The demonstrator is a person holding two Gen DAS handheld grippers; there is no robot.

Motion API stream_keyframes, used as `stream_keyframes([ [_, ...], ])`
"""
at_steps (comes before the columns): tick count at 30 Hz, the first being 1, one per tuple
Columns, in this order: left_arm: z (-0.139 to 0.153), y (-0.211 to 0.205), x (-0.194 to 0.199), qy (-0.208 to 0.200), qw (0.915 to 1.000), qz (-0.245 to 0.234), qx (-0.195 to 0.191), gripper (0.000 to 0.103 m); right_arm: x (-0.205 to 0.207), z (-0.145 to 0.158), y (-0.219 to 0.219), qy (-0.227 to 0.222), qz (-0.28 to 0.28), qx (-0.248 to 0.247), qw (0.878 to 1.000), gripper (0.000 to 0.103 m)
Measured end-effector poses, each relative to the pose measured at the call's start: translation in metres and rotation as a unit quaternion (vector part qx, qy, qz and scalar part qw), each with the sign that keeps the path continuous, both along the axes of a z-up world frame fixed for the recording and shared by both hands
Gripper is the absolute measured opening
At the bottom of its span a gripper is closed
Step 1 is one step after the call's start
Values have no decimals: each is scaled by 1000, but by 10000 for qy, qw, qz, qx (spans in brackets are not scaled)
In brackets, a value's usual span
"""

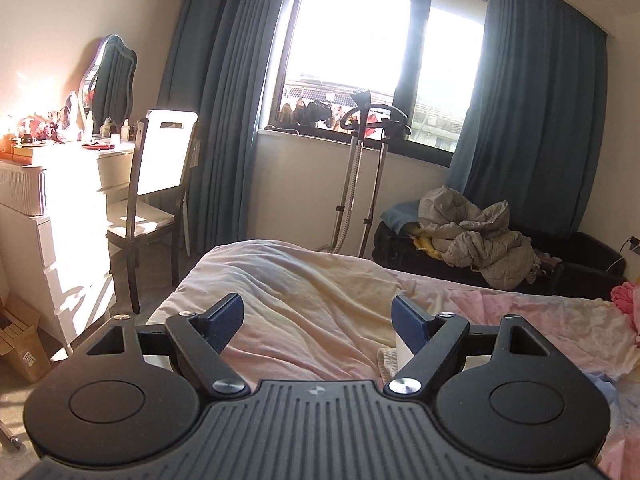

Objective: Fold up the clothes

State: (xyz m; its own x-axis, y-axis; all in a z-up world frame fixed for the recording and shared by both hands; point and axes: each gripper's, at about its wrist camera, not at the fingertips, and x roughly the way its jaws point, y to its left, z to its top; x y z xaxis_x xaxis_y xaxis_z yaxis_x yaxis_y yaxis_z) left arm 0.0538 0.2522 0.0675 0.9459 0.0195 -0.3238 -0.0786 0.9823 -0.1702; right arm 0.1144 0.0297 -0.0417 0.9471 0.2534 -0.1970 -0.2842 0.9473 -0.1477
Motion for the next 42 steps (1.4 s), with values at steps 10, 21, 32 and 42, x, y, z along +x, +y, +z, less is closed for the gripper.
stream_keyframes([
  [10, -24, -35, 10, 109, 9951, -156, -975, 84, -30, -22, 17, 508, 1260, -321, 9902, 47],
  [21, -81, -115, 50, 1125, 9908, 23, -748, 84, -78, 32, -122, 492, 216, 534, 9971, 50],
  [32, -112, -121, 58, 1420, 9896, 166, 134, 84, -43, -33, -194, 1629, -781, 1696, 9688, 50],
  [42, -110, -115, 53, 1429, 9896, 137, 126, 84, -42, -37, -192, 1792, -672, 2207, 9564, 51],
])
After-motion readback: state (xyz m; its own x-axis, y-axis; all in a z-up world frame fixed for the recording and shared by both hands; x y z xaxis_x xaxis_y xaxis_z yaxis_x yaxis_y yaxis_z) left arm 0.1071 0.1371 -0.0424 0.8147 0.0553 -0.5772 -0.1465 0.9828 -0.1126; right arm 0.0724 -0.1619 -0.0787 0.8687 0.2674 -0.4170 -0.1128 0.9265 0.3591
